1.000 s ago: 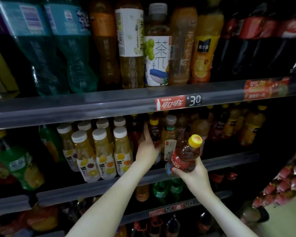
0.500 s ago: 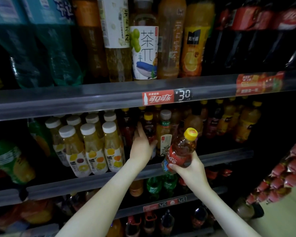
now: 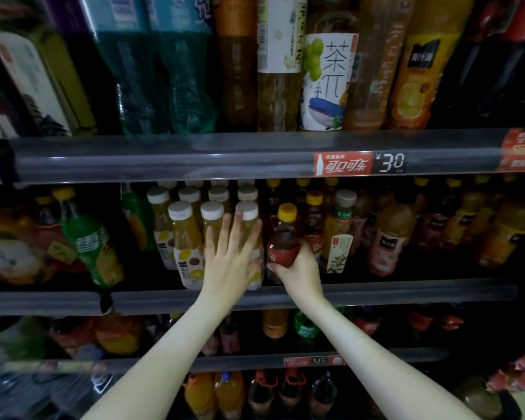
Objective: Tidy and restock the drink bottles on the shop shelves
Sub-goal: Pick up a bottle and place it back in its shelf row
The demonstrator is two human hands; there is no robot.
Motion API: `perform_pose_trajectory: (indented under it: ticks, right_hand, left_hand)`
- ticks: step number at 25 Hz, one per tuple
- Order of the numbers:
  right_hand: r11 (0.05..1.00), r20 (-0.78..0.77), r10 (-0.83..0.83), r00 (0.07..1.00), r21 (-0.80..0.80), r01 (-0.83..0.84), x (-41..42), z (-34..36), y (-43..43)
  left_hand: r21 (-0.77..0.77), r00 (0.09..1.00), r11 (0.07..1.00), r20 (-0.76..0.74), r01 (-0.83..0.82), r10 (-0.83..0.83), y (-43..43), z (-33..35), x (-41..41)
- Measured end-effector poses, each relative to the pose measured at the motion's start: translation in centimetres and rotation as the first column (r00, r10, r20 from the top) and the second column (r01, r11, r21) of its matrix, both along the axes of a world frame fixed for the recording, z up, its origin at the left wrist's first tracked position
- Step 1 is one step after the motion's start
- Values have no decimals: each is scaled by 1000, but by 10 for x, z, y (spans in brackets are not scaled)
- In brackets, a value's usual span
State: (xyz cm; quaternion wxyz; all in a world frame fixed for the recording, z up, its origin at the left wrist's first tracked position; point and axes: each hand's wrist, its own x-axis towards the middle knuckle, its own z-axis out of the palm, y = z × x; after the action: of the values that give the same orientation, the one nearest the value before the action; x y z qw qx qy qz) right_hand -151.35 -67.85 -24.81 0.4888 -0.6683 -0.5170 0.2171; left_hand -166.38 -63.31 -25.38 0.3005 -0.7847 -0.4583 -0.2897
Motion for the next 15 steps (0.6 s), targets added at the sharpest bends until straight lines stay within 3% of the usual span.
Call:
perform_pose_trajectory:
  ticks: [2,4,7,10,13,15]
  right_hand:
    - [997,108,-1,994,-72,9,-7,-3,12]
    - [983,340,-37,940,-154,95,-14,-2,17]
    - [973,637,-176,750,-4,231,-19,-1,11]
    - [953,707,-301,640,250,172,-10,-12,8]
    - [970,856,-219,469,241,13,1,-19,11]
    - [975,877,-208,434,220,24,5,-18,19]
  left_hand:
    - [6,1000,1000,-4,20,-20,0,1,-1]
    - [-5,999,999,-14,33,-33,1,1,-4]
    - [-22,997,998,-32,64,-65,3,1,-8]
    - [-21,997,998,-56,60,-61,4,-1,-11]
    - [-30,997,999,-69,29,-31,3,-5,-10]
    - [-57,997,998,-73,4,-8,2,-6,-7]
